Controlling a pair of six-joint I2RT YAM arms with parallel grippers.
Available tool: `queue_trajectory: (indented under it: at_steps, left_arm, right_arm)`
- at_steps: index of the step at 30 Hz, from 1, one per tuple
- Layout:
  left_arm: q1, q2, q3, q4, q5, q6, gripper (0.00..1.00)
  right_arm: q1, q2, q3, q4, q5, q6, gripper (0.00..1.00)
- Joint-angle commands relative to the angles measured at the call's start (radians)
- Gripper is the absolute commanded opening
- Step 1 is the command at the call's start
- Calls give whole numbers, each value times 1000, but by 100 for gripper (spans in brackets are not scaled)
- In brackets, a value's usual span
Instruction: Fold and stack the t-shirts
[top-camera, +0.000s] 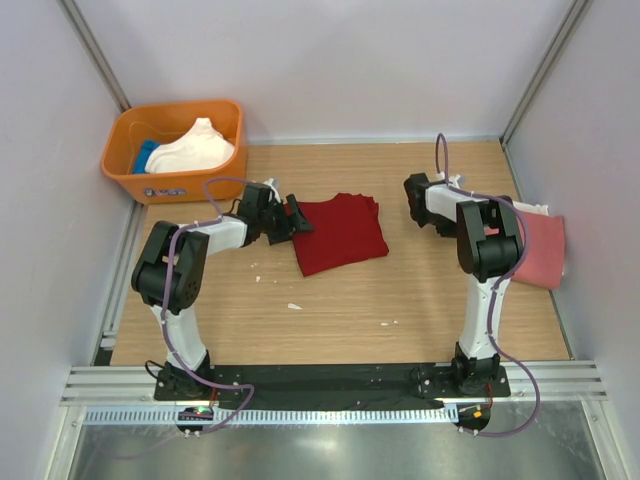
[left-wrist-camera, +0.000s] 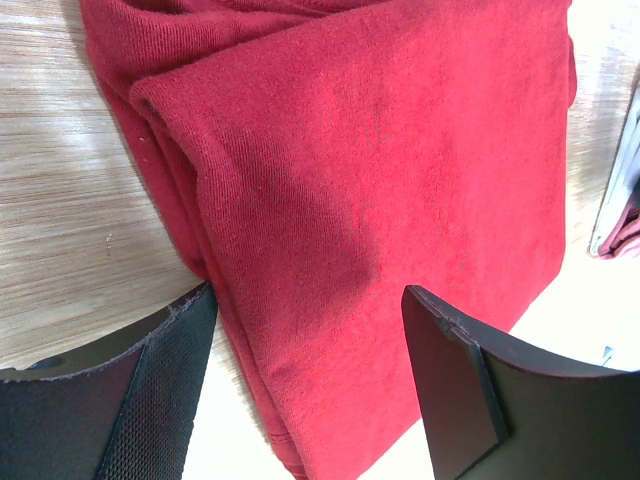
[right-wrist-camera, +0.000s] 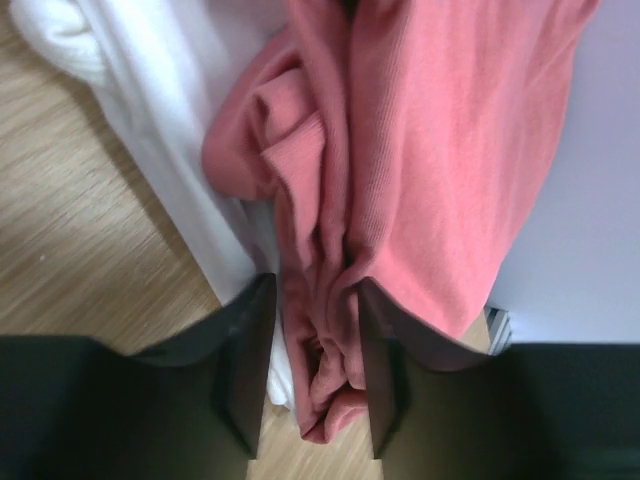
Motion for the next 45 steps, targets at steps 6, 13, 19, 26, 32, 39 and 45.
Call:
queue_trajectory:
  at_steps: [6,13,19,26,32,39,45]
  left_arm:
    - [9,12,-1,-5,-7,25,75]
    - [7,14,2,-6,-8,27,75]
    - [7,11,2,-6,-10,28,76]
    - [9,7,-2,-6,-10,33,75]
    - [10,7,-5,-5,-5,33,75]
    - [24,6,-27,6,-4,18,75]
    - [38,-31,-62,1,-30,21,76]
  right_arm:
    - [16,-130,-35,59,-48,-1,59]
    - [15,-210,-83,157,-194,-41,66]
    - [12,-58,0,65,-101,-8,74]
    - [-25,10,37,37,-25,25,49]
    - [-24,31,46,8,-21,29,1]
    - [137,-59,-25,33,-53,26,1]
    - [305,-139,-66,80,-249,9,6]
